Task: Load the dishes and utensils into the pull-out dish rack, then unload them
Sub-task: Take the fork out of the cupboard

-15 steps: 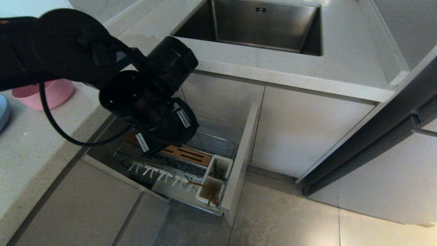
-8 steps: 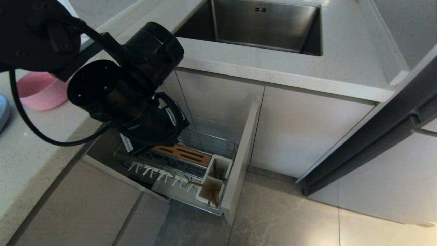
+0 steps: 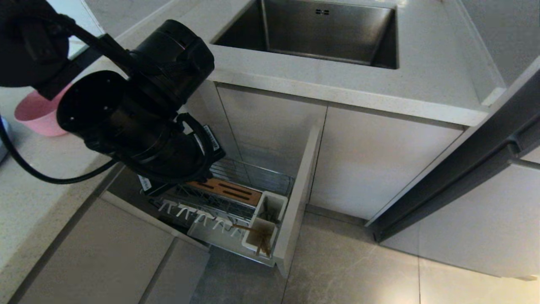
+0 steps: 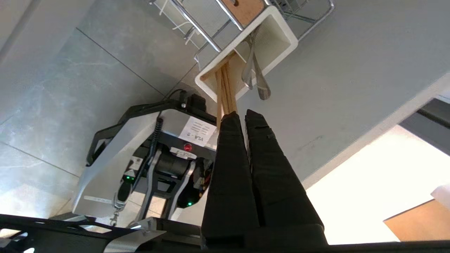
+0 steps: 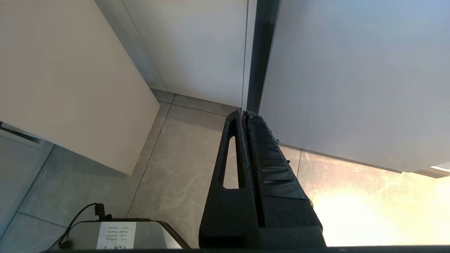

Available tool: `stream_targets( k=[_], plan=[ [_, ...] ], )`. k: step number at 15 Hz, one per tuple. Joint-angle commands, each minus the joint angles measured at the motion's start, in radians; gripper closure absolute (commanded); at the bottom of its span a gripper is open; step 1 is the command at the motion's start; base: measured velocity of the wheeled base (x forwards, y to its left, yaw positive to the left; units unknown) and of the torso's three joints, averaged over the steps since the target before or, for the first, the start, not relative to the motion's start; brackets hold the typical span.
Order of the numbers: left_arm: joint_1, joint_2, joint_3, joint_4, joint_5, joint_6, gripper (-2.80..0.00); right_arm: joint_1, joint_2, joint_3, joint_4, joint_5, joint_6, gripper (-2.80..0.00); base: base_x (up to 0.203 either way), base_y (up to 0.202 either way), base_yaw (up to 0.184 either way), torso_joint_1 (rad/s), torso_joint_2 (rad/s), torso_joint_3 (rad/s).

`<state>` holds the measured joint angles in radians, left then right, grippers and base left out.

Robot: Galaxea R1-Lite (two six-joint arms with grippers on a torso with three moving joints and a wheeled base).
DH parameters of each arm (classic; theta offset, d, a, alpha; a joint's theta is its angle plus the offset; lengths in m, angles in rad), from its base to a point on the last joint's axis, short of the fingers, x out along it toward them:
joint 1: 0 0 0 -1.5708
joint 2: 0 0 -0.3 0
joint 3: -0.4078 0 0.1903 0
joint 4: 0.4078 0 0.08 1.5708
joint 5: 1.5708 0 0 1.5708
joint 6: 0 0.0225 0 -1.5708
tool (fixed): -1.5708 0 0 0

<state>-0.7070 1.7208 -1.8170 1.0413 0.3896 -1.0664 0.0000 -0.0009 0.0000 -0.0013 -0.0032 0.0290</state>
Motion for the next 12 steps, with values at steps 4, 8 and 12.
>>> stream_targets(
  k=[4,8,12],
  plan=[
    [-0.020,-0.008,0.035,0.000,-0.006,-0.013,-2.80,0.000,-0.001,0.000,0.000,0.000,0.000,0.00,0.000,0.000,0.000,0.000,0.00,0.000],
    [-0.053,0.014,0.067,-0.029,-0.006,-0.030,-2.80,0.000,-0.001,0.000,0.000,0.000,0.000,0.00,0.000,0.000,0.000,0.000,0.00,0.000],
    [-0.097,0.013,0.116,-0.064,0.000,-0.033,-2.80,0.000,-0.001,0.000,0.000,0.000,0.000,0.00,0.000,0.000,0.000,0.000,0.00,0.000]
  ],
)
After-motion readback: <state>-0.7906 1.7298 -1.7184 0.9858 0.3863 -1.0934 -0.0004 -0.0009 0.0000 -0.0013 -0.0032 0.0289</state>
